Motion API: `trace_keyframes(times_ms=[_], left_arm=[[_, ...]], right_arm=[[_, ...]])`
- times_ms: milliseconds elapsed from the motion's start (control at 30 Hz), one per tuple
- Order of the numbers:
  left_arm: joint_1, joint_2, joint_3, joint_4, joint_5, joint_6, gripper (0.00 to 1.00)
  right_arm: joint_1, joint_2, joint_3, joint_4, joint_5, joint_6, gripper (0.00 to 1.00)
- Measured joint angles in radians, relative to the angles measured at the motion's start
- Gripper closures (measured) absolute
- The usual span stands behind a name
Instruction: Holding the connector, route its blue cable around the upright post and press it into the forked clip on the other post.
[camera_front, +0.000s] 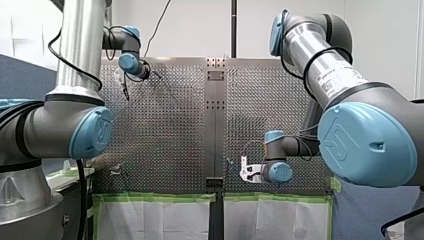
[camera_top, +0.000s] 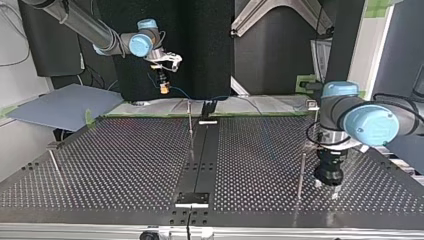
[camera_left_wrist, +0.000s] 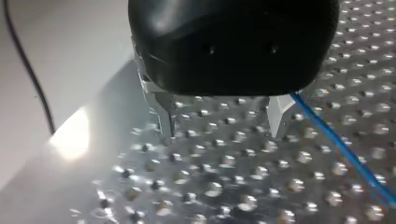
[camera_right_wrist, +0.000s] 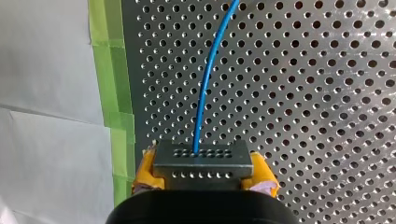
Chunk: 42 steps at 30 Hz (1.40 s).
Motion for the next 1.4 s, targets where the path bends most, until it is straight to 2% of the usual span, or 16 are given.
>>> trace_keyframes(times_ms=[267,400,700,1133,1400], left_arm=[[-0.004,-0.002,-0.033,0.013,-0.001,-0.001,0.02],[-0.002,-0.003,-0.046,0.013,0.012,-0.023,0.02],[0.017,-0.002,-0.053,0.011,0.086,-0.100,0.02],[0.100,-0.002,-0.111,0.046,0.197,-0.212,0.02],[0.105,0.000,-0.124,0.085,0.263,-0.278,0.02]], right_arm=[[0.003,0.000,0.000,0.003,0.000,0.000,1.00],[0.005,0.000,0.001,0.003,0.000,0.000,1.00],[0.009,0.000,0.000,0.002,0.000,0.000,1.00],[0.011,0.000,0.000,0.005,0.000,-0.001,1.00],[0.011,0.000,0.000,0.010,0.000,-0.005,1.00]])
